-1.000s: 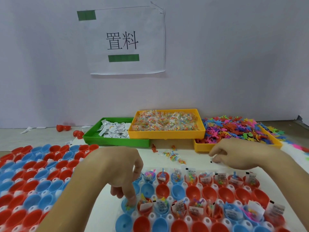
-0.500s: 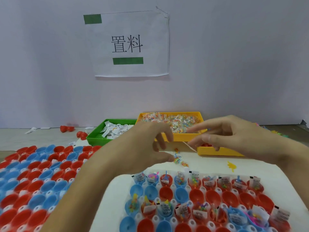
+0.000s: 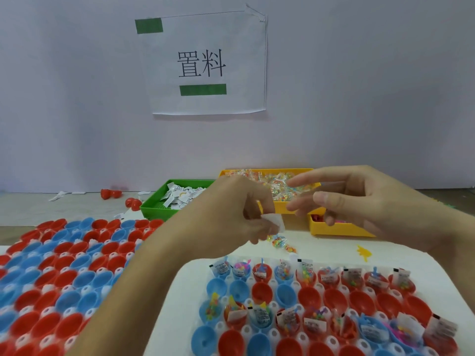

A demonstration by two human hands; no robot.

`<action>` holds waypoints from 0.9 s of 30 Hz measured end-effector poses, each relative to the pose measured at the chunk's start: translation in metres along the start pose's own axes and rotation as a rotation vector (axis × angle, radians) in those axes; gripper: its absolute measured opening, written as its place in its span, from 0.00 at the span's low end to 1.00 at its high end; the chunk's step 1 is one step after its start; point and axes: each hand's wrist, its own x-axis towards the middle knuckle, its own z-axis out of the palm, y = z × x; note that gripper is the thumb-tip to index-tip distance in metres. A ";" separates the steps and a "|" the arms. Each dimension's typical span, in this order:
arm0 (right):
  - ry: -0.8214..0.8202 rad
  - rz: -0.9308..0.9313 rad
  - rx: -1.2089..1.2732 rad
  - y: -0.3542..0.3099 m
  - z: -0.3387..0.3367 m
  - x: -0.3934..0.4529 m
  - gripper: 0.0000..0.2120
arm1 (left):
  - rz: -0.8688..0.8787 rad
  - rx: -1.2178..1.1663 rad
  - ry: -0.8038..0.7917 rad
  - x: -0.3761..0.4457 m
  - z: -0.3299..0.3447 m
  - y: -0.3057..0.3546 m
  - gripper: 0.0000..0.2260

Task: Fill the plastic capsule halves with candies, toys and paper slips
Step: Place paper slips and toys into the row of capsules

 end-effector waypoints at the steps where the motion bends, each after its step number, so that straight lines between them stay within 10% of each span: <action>1: 0.009 0.003 -0.009 0.000 0.000 0.000 0.15 | -0.023 0.004 -0.075 -0.002 -0.005 -0.004 0.03; 12: 0.010 0.022 -0.093 0.007 -0.002 0.003 0.14 | -0.315 0.281 -0.336 -0.047 -0.014 -0.035 0.08; 27: 0.003 0.028 -0.161 0.004 -0.006 0.001 0.14 | -0.417 0.464 -0.272 -0.069 0.018 -0.036 0.06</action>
